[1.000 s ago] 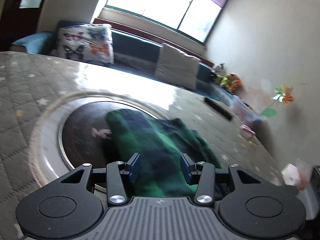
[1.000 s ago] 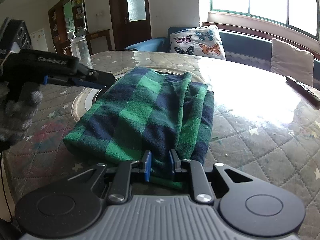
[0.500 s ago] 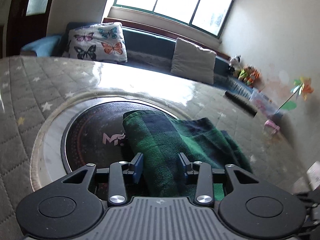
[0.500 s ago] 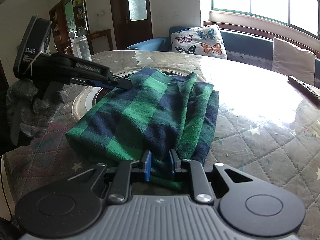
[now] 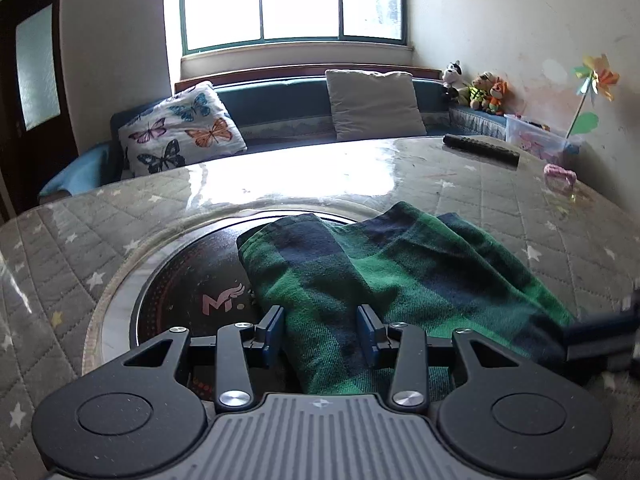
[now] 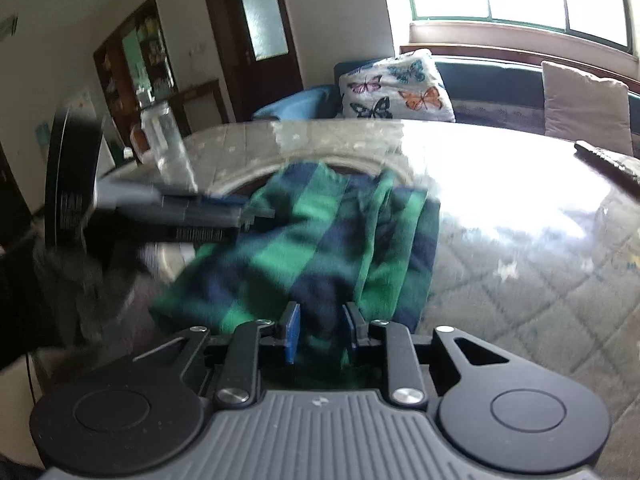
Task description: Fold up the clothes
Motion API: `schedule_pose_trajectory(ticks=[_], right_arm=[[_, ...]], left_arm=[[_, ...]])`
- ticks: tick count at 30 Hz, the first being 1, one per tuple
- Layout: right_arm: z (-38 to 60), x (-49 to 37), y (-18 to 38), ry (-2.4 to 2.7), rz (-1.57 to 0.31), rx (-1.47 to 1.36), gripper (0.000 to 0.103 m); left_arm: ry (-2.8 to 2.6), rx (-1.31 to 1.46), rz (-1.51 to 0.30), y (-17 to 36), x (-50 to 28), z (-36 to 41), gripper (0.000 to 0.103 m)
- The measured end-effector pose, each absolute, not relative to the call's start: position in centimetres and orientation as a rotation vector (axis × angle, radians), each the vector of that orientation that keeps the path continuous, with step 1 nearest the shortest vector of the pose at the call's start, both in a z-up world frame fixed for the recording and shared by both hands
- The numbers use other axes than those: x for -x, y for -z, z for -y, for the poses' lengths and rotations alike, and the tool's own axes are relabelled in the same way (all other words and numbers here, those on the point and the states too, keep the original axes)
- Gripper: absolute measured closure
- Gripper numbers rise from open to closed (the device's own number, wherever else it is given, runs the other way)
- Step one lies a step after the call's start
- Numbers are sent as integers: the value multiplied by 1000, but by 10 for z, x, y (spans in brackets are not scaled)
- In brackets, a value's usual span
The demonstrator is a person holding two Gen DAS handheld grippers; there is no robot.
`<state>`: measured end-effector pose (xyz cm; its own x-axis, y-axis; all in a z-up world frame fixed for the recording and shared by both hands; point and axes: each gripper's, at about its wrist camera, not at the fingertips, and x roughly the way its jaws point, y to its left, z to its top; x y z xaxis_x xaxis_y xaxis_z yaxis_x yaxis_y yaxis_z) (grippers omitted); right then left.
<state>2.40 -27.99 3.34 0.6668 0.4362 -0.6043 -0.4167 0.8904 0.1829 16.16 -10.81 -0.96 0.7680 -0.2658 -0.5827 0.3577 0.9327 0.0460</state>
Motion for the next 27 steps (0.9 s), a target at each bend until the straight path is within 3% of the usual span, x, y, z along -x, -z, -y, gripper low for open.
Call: schedule_pose_trajectory(ticks=[6, 13, 17, 19, 27], right_arm=[[265, -61, -52, -461, -629, 18, 81], [246, -114, -35, -418, -656, 88, 82], [253, -126, -17, -351, -697, 102, 85], [260, -128, -12, -354, -704, 81, 92], [266, -126, -10, -355, -699, 84, 92]], left_arm=[[353, -201, -589, 12, -159, 114, 60], [358, -209, -585, 13, -160, 113, 60], [379, -193, -588, 11, -160, 108, 58], [387, -174, -577, 4, -158, 104, 58], [436, -163, -535, -12, -166, 110, 59]])
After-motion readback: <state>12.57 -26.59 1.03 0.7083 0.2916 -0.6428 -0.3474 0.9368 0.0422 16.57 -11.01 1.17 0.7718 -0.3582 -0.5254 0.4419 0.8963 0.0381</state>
